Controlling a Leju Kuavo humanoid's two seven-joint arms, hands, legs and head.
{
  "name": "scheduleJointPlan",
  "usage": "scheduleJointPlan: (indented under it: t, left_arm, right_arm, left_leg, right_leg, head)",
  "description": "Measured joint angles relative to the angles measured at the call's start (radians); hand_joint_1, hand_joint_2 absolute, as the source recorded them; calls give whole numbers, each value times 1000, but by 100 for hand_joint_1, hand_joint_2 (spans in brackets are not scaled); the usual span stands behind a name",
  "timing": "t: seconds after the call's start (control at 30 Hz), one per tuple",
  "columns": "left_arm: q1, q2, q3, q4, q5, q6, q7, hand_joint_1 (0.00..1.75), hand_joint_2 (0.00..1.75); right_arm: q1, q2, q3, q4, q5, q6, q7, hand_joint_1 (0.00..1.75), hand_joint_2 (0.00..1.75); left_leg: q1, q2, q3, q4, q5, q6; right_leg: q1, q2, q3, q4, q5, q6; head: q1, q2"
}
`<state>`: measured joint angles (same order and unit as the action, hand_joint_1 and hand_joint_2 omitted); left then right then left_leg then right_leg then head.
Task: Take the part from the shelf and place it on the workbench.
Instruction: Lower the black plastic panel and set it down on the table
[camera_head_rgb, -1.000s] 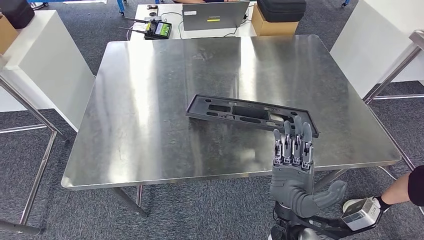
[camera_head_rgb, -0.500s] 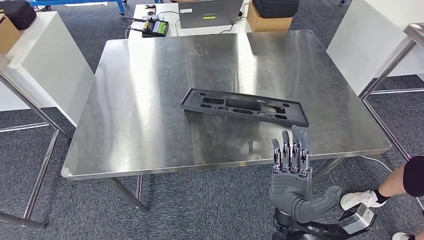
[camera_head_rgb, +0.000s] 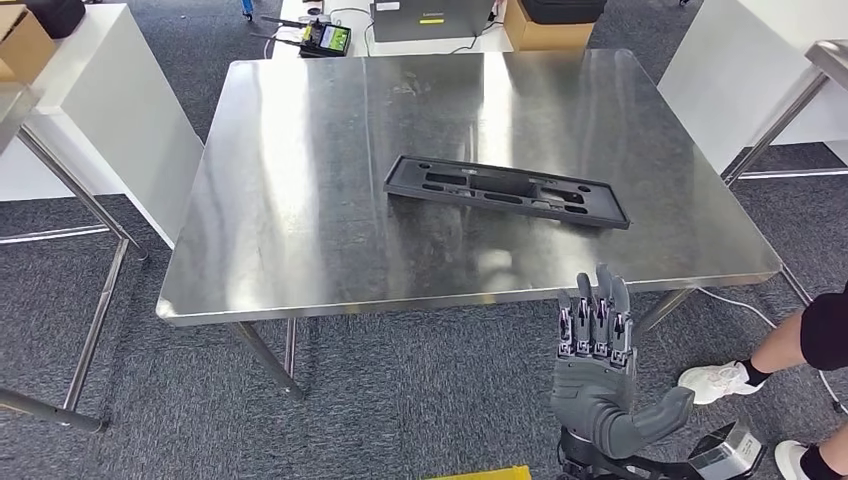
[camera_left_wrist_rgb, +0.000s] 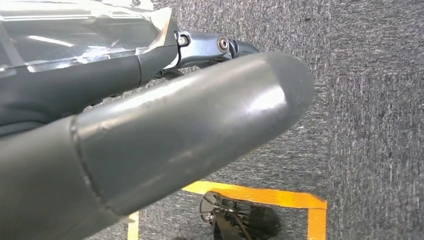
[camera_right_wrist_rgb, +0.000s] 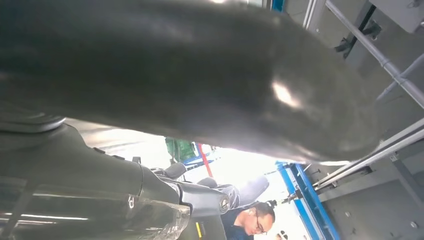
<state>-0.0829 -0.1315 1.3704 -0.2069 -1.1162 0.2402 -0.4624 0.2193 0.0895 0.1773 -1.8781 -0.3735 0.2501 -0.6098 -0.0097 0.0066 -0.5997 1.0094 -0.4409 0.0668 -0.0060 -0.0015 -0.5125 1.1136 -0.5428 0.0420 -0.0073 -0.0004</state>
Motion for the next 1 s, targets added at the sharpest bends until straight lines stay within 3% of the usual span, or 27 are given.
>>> scheduleJointPlan:
  t: [0.07,0.13,0.17,0.2,0.27,0.33,0.37,0.4,0.43,0.5,0.57,0.63,0.7,0.77,0.83,0.87,0.9,0.93,1.0]
  left_arm:
    - [0,0,0,1,-5,-1,-2,0,0]
    - [1,0,-1,1,-7,-2,-4,0,0]
    - [1,2,-1,1,-7,-2,-4,0,0]
    - [2,4,-1,1,-7,-2,-4,0,0]
    - [3,7,-1,1,-8,-2,-4,0,0]
    - [3,7,-1,1,-8,-1,-3,0,0]
    - [3,7,-2,1,-8,-1,-2,0,0]
    - [3,7,-2,1,-8,0,-1,0,0]
    - [3,7,-2,1,-8,0,0,0,0]
    - [2,8,-2,1,-8,1,0,0,0]
    - [0,8,-2,1,-9,2,1,0,0]
    - [0,8,-3,1,-9,3,1,0,0]
    - [0,7,-4,1,-9,3,2,0,0]
    - [-1,7,-5,1,-9,4,2,0,0]
    - [-2,7,-6,1,-9,6,3,0,0]
    - [-2,7,-7,1,-9,8,3,0,0]
    - [-2,8,-7,1,-9,9,4,0,0]
    - [-2,8,-7,1,-9,10,4,0,0]
    - [-2,7,-8,1,-9,11,4,0,0]
  right_arm:
    - [2,-1,-2,-1,0,-2,-5,0,0]
    - [9,-3,-4,-1,-1,-5,-8,0,0]
    - [13,-3,-5,-1,-2,-6,-10,0,0]
    - [15,-4,-6,-1,-3,-7,-12,0,0]
    - [17,-4,-7,-1,-4,-10,-14,0,0]
    - [19,-4,-8,-1,-4,-15,-15,0,0]
    - [20,-4,-9,-1,-4,-16,-14,0,0]
    - [21,-4,-9,-1,-3,-17,-14,0,0]
    - [21,-4,-10,-1,-2,-18,-13,0,0]
    - [21,-3,-11,-1,3,-20,-12,0,0]
    - [20,-1,-13,-1,8,-23,-11,0,0]
    - [20,1,-14,-1,11,-25,-10,0,0]
    - [20,2,-14,-1,13,-29,-9,0,0]
    - [20,2,-14,-1,16,-33,-4,0,0]
    - [20,1,-15,-1,19,-36,1,0,0]
    - [20,1,-15,-1,20,-37,3,0,0]
    - [20,1,-15,0,21,-38,6,0,0]
    - [19,1,-15,1,21,-39,8,0,0]
    - [16,1,-15,2,22,-45,14,0,0]
  left_leg:
    - [-4,1,-8,1,16,-8]
    - [-4,2,-13,0,31,-17]
    - [-3,0,-16,2,31,-22]
    - [-1,-2,-22,15,15,-27]
    - [8,-6,-47,89,-62,-40]
    - [16,-7,-79,216,-147,-54]
    - [20,-7,-85,263,-163,-60]
    - [25,-7,-76,280,-157,-64]
    - [30,-6,-49,257,-134,-69]
    - [39,-7,44,131,-88,-76]
    - [38,-13,103,30,-80,-75]
    - [31,-16,100,9,-81,-62]
    - [28,-12,84,2,-65,-37]
    - [25,-7,63,-4,-42,-13]
    - [21,-5,36,-3,-22,-3]
    - [19,-4,22,-3,-12,-2]
    - [18,-3,8,-2,-1,-2]
    - [17,-3,-5,-1,9,-4]
    - [17,-3,-27,-1,29,-9]
  right_leg:
    - [8,0,74,-124,2,-9]
    - [10,0,79,-157,1,-17]
    - [3,-2,72,-157,7,-22]
    - [-3,-3,65,-158,14,-30]
    - [-12,-7,52,-159,30,-46]
    - [-9,-11,33,-158,46,-52]
    - [-9,-12,25,-156,54,-51]
    - [-9,-13,17,-153,61,-48]
    - [-10,-13,8,-148,66,-45]
    - [-11,-13,-12,-131,73,-38]
    - [-8,-13,-31,-116,80,-27]
    - [-6,-13,-43,-113,93,-8]
    - [-5,-12,-58,-102,88,5]
    - [-6,-8,-91,-34,29,-2]
    - [-7,-5,-131,89,-51,-14]
    - [-7,-4,-140,140,-71,-12]
    - [-7,-4,-135,164,-73,-5]
    - [-7,-4,-111,152,-58,5]
    - [-7,-3,-16,31,-17,18]
  head:
    - [0,0]
    - [-1,0]
    - [0,0]
    - [-1,0]
    - [-4,0]
    - [-8,0]
    - [-9,0]
    - [-9,0]
    - [-9,0]
    - [-9,0]
    - [-9,0]
    - [-7,0]
    - [-6,0]
    - [-2,0]
    - [1,0]
    - [1,0]
    - [1,0]
    - [1,0]
    - [1,0]
